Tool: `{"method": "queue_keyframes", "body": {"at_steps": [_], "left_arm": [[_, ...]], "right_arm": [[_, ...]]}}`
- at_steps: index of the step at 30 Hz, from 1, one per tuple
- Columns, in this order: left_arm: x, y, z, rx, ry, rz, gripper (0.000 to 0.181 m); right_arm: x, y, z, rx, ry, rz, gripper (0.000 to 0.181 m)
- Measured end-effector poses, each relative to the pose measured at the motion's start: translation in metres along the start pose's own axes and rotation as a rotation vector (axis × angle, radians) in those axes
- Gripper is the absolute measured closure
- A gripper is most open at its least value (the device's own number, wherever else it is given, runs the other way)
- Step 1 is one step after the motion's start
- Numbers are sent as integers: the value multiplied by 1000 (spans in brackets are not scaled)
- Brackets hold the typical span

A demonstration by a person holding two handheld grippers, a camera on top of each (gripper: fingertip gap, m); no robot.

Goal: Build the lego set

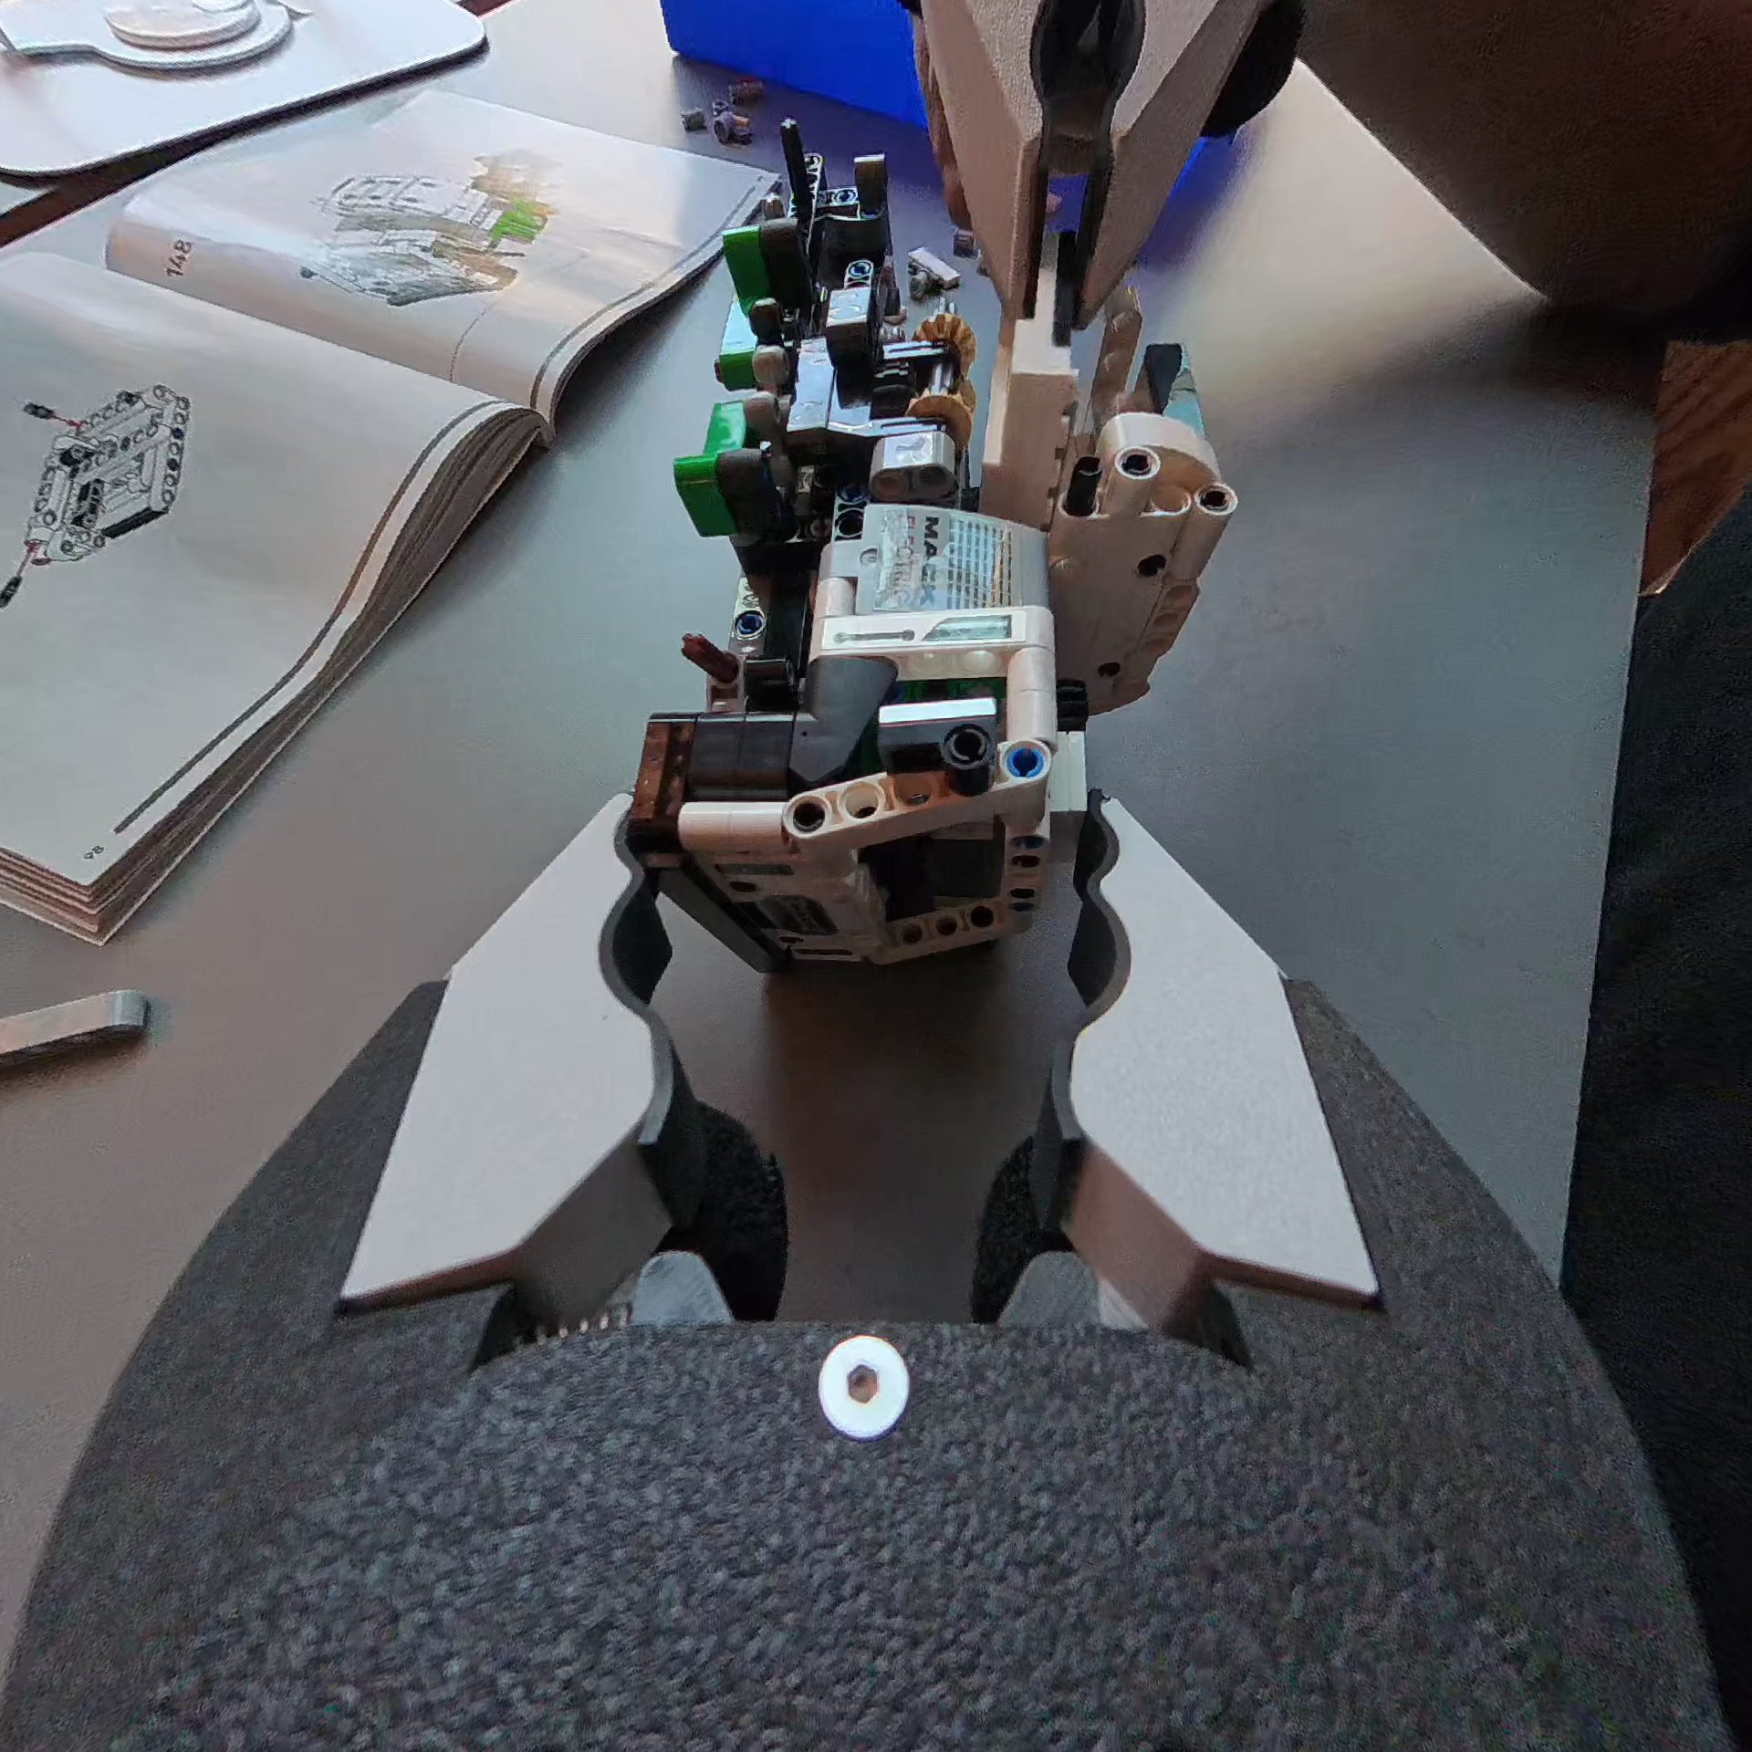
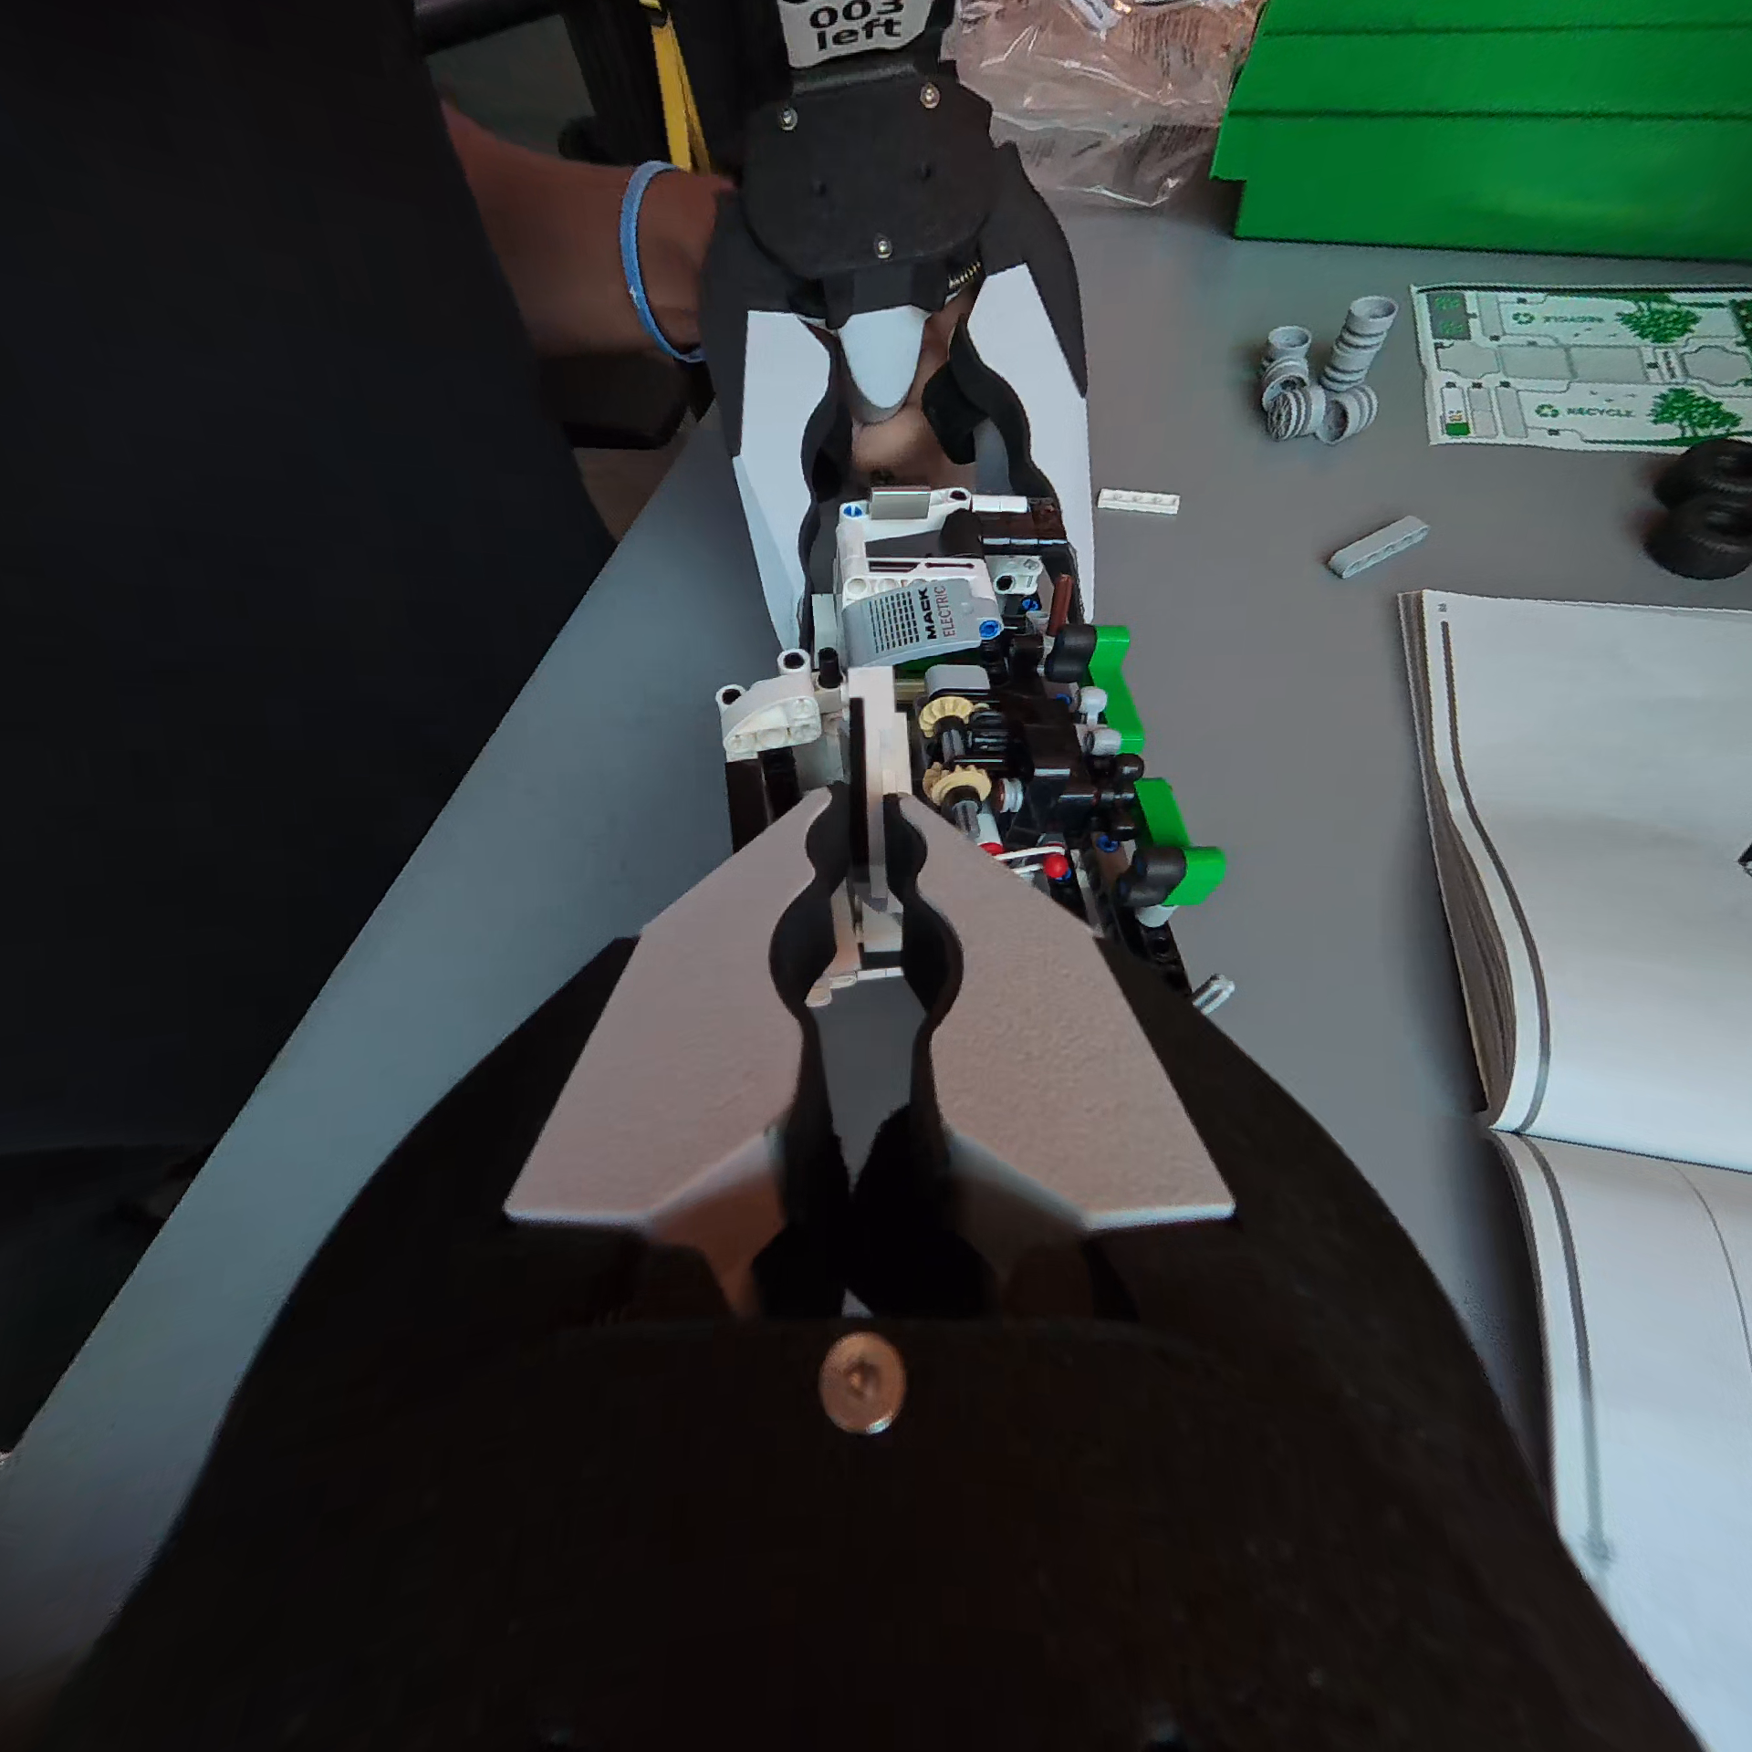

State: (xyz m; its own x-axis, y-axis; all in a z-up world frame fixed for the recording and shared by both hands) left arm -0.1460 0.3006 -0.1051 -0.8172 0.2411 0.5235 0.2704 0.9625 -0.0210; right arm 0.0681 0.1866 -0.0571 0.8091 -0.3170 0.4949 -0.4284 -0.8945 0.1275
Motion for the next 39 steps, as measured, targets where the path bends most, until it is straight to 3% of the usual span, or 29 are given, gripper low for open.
{"method": "queue_keyframes", "body": {"at_steps": [4, 10, 23, 32, 39], "left_arm": [[0, 1, 1, -2, -15, 0, 96], [0, 1, 1, -2, -21, 7, 96], [-3, 1, -1, -16, -13, 7, 96], [-3, 2, -1, -6, -22, 17, 96], [-3, 2, -1, -8, -19, 17, 96]], "right_arm": [[2, 4, 2, 65, 5, 17, 177], [13, 1, -4, -45, -95, -25, 177], [3, -1, -7, -125, 45, -66, 177], [28, 0, -9, -97, 31, 4, 177], [12, -1, -5, -45, 75, -10, 177]]}}
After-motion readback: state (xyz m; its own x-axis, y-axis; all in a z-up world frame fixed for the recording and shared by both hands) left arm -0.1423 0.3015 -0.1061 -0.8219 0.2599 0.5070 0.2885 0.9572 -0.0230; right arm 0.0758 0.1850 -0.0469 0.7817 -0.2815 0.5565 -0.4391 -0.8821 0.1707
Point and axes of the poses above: each gripper's, where its closed fingertips meet, x back along the fingers, z out of its underside, y = z × x across the jaws, the point moved 10 cm from there along x, back along the fingers, and after that the axes turned 3 degrees about -z, right-handed, at the moved point
